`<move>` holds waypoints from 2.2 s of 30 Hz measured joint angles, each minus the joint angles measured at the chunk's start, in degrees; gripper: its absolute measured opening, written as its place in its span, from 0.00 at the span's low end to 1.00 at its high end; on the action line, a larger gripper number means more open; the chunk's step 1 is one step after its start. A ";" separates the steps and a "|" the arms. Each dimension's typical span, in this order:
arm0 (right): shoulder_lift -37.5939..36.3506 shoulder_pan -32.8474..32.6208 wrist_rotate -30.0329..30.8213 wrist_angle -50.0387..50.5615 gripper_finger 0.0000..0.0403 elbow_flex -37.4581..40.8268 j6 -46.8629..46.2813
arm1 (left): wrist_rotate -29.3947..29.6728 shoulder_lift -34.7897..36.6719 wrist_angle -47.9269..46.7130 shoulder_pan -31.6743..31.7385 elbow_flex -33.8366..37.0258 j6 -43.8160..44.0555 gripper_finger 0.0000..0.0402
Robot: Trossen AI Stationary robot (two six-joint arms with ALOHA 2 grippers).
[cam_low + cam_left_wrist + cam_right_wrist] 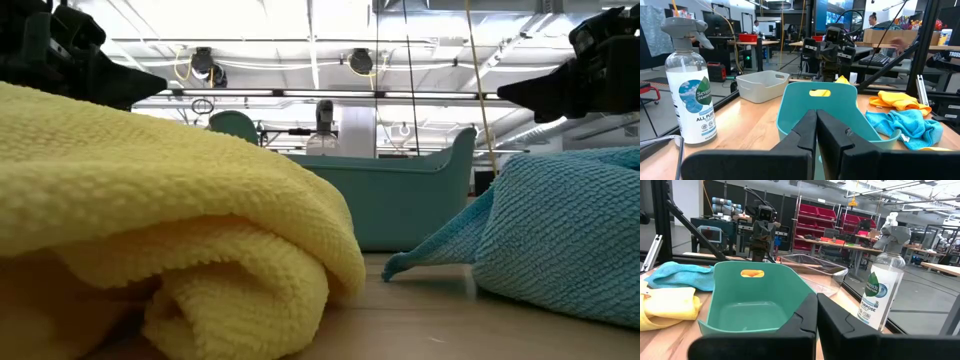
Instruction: Sort microfiber towel by color & place in baskets
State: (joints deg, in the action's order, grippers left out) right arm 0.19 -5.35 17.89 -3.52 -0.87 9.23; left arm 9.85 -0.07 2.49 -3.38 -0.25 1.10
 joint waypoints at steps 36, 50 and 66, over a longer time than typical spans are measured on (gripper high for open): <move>0.00 -0.01 -0.01 0.01 0.00 -0.01 0.00 | 0.00 0.00 0.00 0.00 -0.01 0.00 0.04; 0.00 0.00 -0.01 0.00 0.00 0.01 -1.06 | 0.00 0.01 0.01 -0.02 0.00 0.00 0.04; 0.00 0.00 0.00 -0.94 0.00 0.01 -11.79 | 0.00 -0.01 -0.01 0.00 0.00 0.00 0.04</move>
State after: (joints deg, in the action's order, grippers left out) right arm 0.19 -5.35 17.89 -4.46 -0.86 -2.55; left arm 9.85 -0.08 2.48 -3.38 -0.25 1.10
